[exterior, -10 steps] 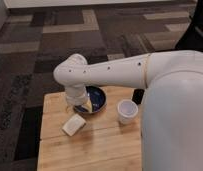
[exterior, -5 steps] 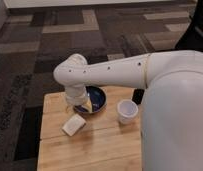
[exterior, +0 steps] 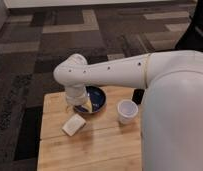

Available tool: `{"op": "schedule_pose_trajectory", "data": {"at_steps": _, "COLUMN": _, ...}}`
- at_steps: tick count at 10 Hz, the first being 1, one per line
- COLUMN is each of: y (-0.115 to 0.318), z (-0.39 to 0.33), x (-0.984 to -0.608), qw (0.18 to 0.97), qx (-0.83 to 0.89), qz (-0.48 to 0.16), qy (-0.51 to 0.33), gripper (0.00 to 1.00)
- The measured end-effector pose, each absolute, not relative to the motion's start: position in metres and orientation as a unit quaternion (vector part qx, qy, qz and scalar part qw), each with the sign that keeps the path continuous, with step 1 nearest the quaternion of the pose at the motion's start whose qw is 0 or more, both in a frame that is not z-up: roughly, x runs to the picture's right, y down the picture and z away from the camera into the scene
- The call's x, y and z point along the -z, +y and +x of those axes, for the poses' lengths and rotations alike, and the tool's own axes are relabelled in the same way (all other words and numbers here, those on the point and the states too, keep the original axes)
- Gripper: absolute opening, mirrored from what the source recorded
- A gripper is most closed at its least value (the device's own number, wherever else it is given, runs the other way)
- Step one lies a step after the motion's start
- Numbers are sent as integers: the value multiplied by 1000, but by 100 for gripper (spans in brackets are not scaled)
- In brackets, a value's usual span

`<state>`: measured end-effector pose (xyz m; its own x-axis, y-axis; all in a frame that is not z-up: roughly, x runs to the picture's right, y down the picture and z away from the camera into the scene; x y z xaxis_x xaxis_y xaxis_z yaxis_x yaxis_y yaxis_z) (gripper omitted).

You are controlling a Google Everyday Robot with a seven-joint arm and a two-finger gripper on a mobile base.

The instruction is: Pick up the ceramic cup

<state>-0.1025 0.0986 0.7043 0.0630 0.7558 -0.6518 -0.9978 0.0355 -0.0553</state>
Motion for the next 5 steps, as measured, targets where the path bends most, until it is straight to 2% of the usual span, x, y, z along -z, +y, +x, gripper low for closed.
{"op": "schedule_pose_trajectory", "data": {"at_steps": 5, "y": 94, "z": -84, "x": -705, "qw": 666, "qx": -662, "qz": -259, "qy": 227, "gripper": 65}}
